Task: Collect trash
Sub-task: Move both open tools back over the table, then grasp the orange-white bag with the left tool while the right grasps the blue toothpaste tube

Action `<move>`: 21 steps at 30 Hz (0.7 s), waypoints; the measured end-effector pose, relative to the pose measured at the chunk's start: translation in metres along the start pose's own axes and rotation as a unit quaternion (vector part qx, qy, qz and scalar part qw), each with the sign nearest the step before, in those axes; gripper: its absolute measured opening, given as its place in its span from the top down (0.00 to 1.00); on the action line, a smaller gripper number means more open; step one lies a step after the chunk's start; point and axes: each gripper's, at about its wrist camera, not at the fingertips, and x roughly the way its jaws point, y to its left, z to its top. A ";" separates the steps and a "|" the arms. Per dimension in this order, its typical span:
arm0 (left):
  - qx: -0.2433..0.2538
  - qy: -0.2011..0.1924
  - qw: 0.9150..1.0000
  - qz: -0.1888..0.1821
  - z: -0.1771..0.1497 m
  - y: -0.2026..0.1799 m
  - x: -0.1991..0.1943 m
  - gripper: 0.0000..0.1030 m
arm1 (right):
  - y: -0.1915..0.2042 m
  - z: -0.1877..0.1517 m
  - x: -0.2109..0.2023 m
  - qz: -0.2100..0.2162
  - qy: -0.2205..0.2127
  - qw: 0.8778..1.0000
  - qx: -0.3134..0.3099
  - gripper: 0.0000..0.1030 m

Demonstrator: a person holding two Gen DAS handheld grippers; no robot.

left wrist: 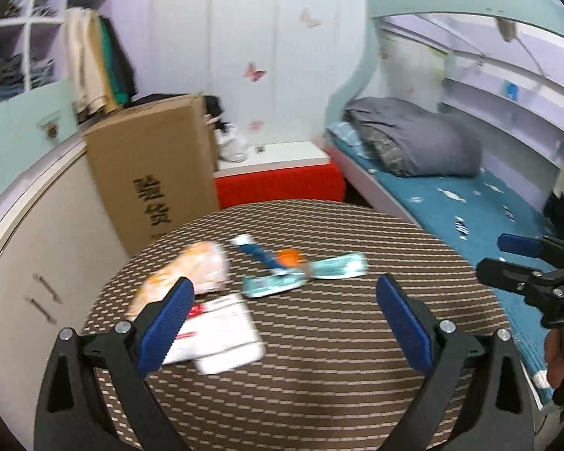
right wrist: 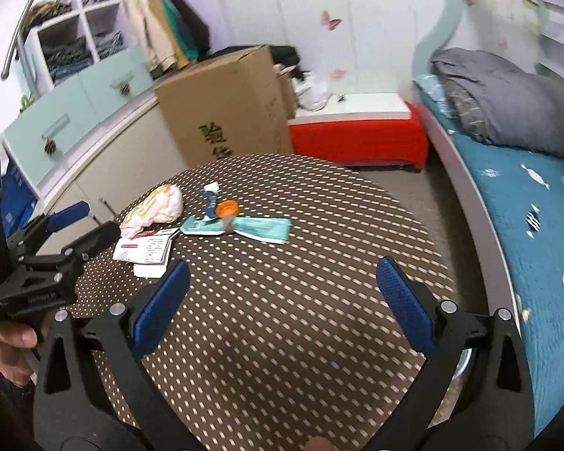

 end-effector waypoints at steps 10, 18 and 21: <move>0.024 0.060 0.996 0.054 -0.002 0.092 0.082 0.08 | 0.034 0.028 0.086 0.028 0.049 0.998 -0.032 0.06; 0.084 0.103 0.991 0.025 -0.005 0.116 0.133 0.08 | 0.058 0.054 0.151 0.045 0.076 0.993 -0.073 0.19; 0.073 0.107 0.991 0.009 -0.001 0.122 0.141 0.08 | 0.068 0.060 0.177 0.048 0.091 0.990 -0.092 0.30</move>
